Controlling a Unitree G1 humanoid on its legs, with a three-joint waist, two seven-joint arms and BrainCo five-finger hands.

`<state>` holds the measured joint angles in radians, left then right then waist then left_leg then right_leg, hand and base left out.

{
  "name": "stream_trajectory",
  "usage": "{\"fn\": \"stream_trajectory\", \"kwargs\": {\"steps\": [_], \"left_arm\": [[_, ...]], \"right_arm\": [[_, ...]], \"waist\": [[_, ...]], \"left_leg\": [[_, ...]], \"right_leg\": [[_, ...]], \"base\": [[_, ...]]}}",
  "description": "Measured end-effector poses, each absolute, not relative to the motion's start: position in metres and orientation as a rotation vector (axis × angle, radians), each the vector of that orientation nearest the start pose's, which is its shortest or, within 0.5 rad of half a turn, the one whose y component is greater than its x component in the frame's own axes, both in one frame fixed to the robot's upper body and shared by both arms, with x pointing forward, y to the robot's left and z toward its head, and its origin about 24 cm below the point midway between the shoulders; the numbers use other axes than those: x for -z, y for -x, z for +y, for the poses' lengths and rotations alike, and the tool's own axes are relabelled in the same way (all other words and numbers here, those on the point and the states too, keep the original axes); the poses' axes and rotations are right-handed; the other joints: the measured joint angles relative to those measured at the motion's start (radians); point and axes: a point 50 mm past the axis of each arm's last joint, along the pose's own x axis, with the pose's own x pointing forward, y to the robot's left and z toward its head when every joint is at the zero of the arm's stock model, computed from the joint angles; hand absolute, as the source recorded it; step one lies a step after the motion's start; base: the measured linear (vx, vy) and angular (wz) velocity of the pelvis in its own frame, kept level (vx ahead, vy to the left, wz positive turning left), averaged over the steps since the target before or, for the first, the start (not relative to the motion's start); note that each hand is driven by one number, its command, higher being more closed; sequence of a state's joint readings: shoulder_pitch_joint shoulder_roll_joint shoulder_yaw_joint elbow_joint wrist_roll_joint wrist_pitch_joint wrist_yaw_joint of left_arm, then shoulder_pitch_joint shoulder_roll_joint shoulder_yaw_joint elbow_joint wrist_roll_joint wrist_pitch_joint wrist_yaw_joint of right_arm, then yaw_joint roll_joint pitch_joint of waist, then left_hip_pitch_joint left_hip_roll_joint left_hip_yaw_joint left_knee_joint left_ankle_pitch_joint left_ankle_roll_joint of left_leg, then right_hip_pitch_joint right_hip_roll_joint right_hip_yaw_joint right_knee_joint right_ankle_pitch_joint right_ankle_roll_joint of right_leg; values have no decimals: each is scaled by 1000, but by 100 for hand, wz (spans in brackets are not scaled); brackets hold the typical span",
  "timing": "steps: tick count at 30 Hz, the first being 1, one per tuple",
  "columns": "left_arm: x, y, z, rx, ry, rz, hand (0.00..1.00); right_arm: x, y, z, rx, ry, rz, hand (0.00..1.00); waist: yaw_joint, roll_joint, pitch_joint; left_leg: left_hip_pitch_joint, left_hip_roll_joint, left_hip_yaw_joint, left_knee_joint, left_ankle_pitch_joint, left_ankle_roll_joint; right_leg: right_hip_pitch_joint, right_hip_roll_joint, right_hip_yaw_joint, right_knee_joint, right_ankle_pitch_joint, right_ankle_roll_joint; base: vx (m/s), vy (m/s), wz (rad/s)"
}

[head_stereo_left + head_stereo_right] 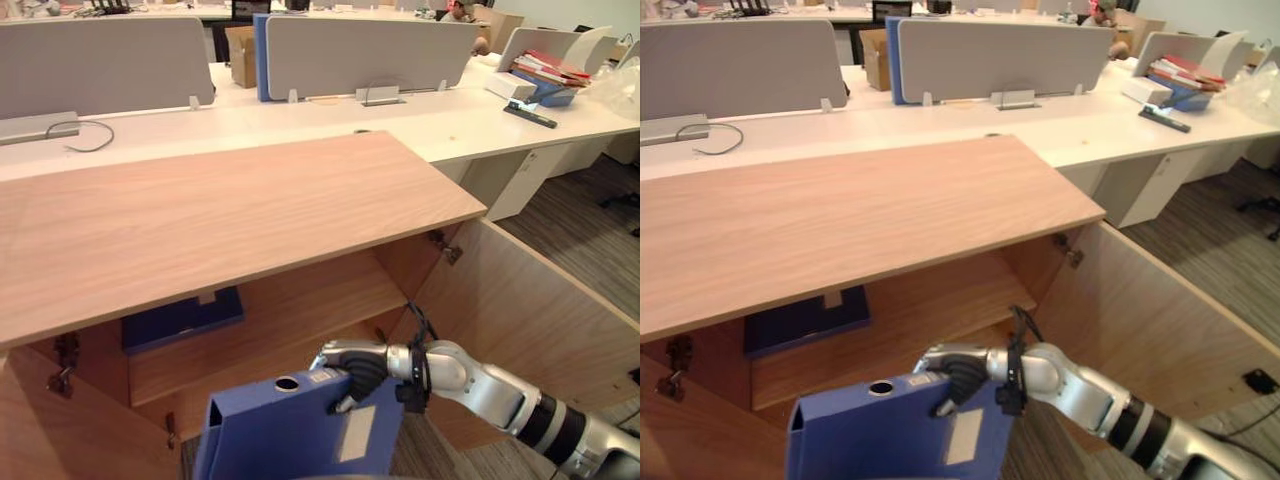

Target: Walk over to the cabinet, pick up the folder, carry it to the office cabinet, place the folder inside the office cabinet, then close the office cabinet door

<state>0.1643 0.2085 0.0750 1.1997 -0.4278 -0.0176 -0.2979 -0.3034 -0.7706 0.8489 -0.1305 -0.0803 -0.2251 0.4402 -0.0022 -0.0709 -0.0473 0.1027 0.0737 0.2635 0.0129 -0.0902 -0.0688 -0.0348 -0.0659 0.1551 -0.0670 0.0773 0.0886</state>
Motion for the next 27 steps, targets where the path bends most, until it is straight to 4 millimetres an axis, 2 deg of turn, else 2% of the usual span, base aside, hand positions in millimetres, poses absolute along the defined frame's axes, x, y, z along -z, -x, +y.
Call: {"fn": "stream_trajectory", "kwargs": {"steps": [4, 6, 8, 10, 11, 13, 14, 15, 16, 17, 18, 19, 20, 23, 27], "left_arm": [[167, -34, 228, -242, 390, 1199, 0], [167, -36, 227, -234, 378, 1198, 0], [167, -37, 226, -231, 365, 1195, 0], [168, -36, 222, -207, 336, 1210, 0], [168, -35, 221, -201, 327, 1217, 0], [169, -36, 217, -204, 327, 1217, 0], [169, -40, 212, -200, 328, 1206, 0], [169, -45, 210, -199, 332, 1192, 0], [167, -59, 209, -197, 337, 1150, 0], [164, -74, 209, -194, 337, 1107, 0], [163, -80, 208, -193, 336, 1089, 0], [161, -89, 208, -191, 332, 1061, 0], [159, -95, 207, -193, 330, 1038, 0], [155, -106, 207, -208, 345, 992, 0], [150, -121, 210, -234, 354, 939, 0]], "right_arm": [[-21, -219, -115, -1238, 882, 22, 100], [-2, -230, -136, -1120, 877, 157, 100], [17, -249, -178, -869, 807, 349, 100], [18, -262, -218, -587, 679, 424, 100], [15, -266, -228, -510, 637, 426, 100], [2, -282, -256, -273, 488, 393, 100], [-7, -293, -268, -152, 380, 364, 100], [-13, -299, -273, -95, 310, 342, 100], [-24, -310, -276, 12, 125, 278, 100], [-33, -320, -269, 70, -68, 205, 100], [-36, -323, -263, 81, -152, 177, 100], [-39, -327, -253, 87, -276, 135, 100], [-43, -330, -244, 69, -339, 109, 100], [-53, -335, -230, 28, -417, 56, 100], [-73, -346, -212, -10, -579, -28, 100]], "waist": [[0, 11, 8], [3, 16, 12], [11, 31, 24], [17, 56, 45], [18, 64, 57], [13, 101, 115], [13, 128, 155], [14, 141, 182], [22, 160, 243], [32, 161, 291], [33, 159, 304], [35, 154, 317], [42, 154, 325], [52, 153, 334], [72, 143, 364]], "left_leg": [[-6, 1, -8, 32, -17, 1], [-13, 2, -15, 46, -22, 1], [-15, 0, -21, 52, -22, 1], [-18, -1, -23, 63, -27, 4], [-22, 1, -24, 75, -33, 6], [-87, 24, -31, 204, -93, 8], [-142, 50, -38, 296, -132, 10], [-171, 63, -42, 344, -148, 10], [-223, 88, -56, 422, -172, 14], [-275, 104, -58, 486, -186, 11], [-303, 107, -60, 519, -196, 14], [-357, 107, -61, 591, -221, 15], [-404, 108, -64, 665, -251, 18], [-519, 120, -88, 806, -302, 21], [-618, 128, -102, 878, -315, 32]], "right_leg": [[14, -4, -11, -6, 0, 0], [16, -6, -16, -6, 0, 0], [18, -9, -19, -5, 0, 0], [19, -10, -19, -2, 0, 0], [19, -10, -19, 2, 0, 0], [5, 0, -17, 22, 0, 0], [-23, 17, -16, 57, -1, -1], [-41, 27, -16, 86, -4, -4], [-102, 52, -15, 172, -18, -7], [-184, 63, -17, 286, -52, -10], [-228, 65, -18, 348, -76, -10], [-304, 66, -19, 468, -132, -7], [-364, 62, -19, 567, -184, -3], [-483, 61, -31, 715, -257, -4], [-576, 32, -70, 774, -252, -12]], "base": [[-9, 4, 6], [-20, 2, 8], [-24, 4, 6], [-12, 4, 2], [0, 0, 0], [-75, 4, -5], [-97, 14, -11], [-157, 17, -22], [-222, 12, -29], [-210, 7, -25], [-275, -18, -10], [-242, -19, 2], [-309, -19, 2], [-239, 19, 10], [-200, 89, 0]]}}
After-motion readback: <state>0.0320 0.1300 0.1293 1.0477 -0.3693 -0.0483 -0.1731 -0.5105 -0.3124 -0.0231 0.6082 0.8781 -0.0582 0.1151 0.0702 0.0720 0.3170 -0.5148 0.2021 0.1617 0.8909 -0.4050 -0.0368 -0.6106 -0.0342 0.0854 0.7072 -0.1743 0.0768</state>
